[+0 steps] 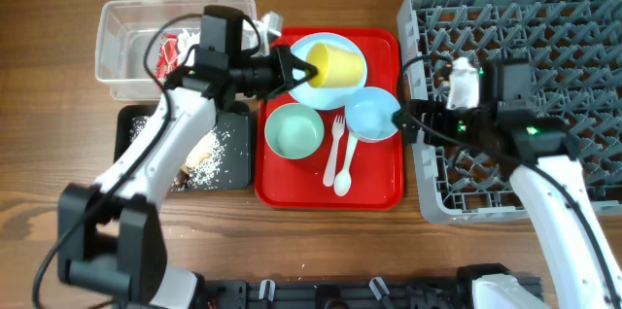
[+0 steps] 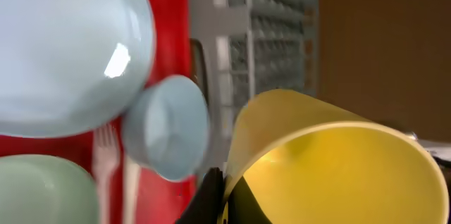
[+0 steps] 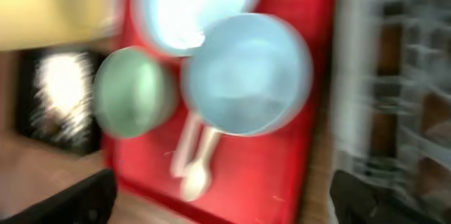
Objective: Sort waste into correct bins and load items into the dishwasher rack
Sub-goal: 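Hand the yellow cup from the left gripper to the right gripper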
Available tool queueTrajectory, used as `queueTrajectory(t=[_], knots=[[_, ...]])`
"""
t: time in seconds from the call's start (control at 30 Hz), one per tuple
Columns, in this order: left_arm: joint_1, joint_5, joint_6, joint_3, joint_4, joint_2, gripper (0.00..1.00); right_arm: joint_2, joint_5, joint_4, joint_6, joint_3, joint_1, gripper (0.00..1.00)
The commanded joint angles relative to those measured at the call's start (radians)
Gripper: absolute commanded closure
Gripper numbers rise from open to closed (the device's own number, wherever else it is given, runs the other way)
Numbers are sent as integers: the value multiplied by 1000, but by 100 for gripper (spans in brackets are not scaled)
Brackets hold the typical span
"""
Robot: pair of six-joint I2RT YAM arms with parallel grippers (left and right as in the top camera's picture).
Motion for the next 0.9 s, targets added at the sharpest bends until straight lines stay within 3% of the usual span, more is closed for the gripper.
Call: queueTrajectory(t=[0.0, 0.17, 0.27, 0.47, 0.87], knots=[[0, 355, -45, 5, 125, 93, 96, 67, -357, 65, -173, 18, 0, 7], [-1, 446, -58, 5, 180, 113, 96, 167, -644, 225, -250, 18, 0, 7], [-2, 521, -58, 5, 181, 113, 96, 208, -684, 343, -222, 18, 0, 7], [-3, 534, -58, 5, 181, 113, 96, 229, -893, 529, -220, 18, 1, 8], [-27, 541, -104, 5, 238, 113, 96, 229, -886, 512, -216, 18, 1, 20]])
